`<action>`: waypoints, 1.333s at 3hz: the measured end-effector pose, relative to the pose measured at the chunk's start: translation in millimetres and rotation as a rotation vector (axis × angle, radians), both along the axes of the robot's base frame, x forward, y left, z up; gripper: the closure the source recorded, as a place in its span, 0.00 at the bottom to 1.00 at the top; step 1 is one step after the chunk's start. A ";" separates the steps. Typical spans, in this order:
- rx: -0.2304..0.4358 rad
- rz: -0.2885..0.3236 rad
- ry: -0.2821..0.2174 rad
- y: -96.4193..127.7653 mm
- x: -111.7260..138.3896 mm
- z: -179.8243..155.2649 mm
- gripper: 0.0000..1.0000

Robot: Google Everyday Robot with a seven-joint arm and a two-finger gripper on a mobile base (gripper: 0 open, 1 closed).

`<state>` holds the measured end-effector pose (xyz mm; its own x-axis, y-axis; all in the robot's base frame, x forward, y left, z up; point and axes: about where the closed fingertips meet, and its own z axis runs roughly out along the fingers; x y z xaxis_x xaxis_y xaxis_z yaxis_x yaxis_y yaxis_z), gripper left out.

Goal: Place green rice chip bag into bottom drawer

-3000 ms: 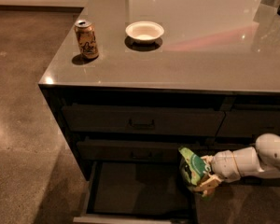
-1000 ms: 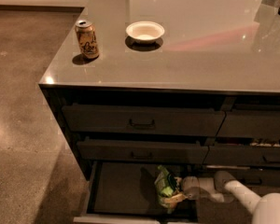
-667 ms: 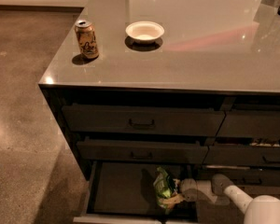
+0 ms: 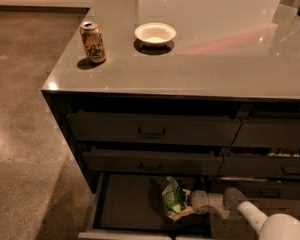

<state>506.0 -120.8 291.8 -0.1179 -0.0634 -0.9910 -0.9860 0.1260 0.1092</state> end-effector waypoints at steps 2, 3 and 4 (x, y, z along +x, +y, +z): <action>-0.062 0.016 -0.318 6.6 18.8 -16.9 0.82; -0.178 0.009 -0.297 12.4 23.6 -27.0 0.59; -0.237 0.028 -0.222 19.6 26.9 -48.0 0.36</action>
Offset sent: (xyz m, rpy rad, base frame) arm 0.0282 0.0176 -0.0296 -0.2375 -0.3671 0.0293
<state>532.8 -101.2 243.8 0.1046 -0.2959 -0.9495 -0.9859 0.0949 -0.1382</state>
